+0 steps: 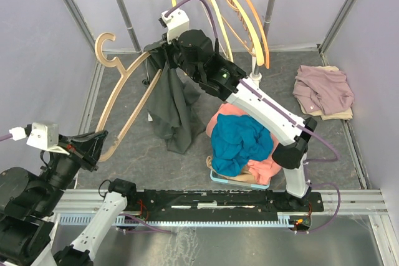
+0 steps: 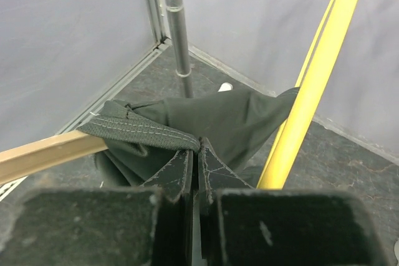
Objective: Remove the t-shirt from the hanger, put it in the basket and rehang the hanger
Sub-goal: Remove the T-shirt from the hanger, then place the hanger on the clothesline, then place the T-shirt in the bin.
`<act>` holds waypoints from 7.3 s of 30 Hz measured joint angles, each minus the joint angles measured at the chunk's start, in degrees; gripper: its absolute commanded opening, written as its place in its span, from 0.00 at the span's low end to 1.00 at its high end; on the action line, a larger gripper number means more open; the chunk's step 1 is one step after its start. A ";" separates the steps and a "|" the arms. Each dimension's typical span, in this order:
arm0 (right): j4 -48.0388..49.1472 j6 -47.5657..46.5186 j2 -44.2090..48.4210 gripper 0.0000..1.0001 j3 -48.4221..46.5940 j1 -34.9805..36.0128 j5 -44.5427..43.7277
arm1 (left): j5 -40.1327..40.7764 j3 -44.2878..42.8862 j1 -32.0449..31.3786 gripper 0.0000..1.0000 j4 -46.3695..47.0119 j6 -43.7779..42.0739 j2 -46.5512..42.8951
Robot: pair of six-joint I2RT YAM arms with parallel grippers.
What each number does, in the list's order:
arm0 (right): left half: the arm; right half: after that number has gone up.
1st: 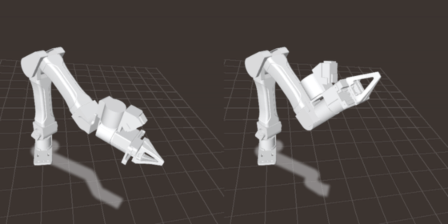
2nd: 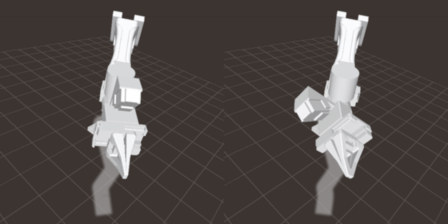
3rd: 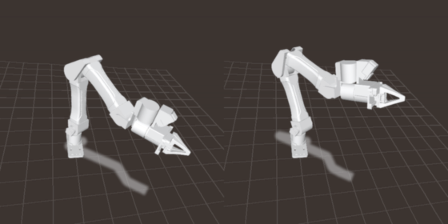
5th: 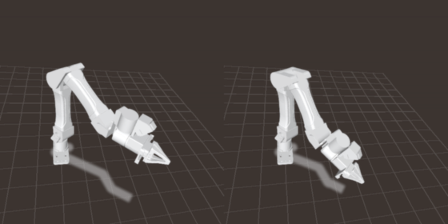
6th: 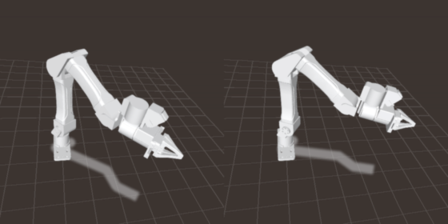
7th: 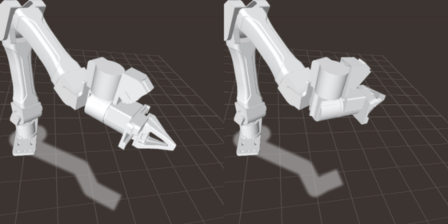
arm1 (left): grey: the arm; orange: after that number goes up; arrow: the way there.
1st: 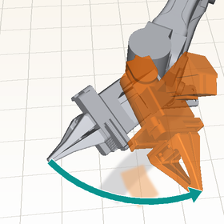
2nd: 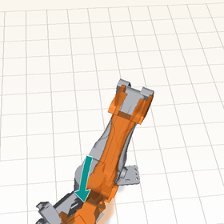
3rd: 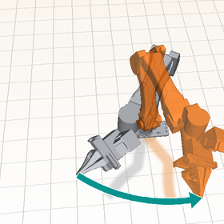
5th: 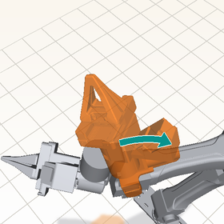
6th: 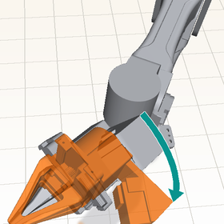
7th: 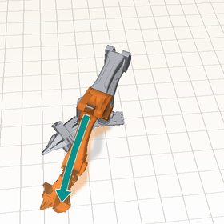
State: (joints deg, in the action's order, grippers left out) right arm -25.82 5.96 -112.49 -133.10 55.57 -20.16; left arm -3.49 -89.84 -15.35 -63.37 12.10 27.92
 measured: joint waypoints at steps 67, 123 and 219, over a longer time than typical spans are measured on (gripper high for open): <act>-1.31 -4.74 28.22 0.01 23.87 4.04 8.28 | 11.52 4.39 -0.52 0.03 23.69 -2.40 23.76; -1.66 -7.96 34.07 0.01 18.08 5.20 2.89 | 12.85 1.01 -0.52 0.66 30.75 -2.89 34.71; -22.51 12.55 61.40 0.01 55.10 5.20 -3.30 | 10.23 -4.17 -0.52 0.67 24.24 -2.86 27.17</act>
State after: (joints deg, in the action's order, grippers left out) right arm -48.34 18.50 -51.09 -78.00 60.77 -23.46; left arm 6.74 -94.02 -15.88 -39.13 9.23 55.09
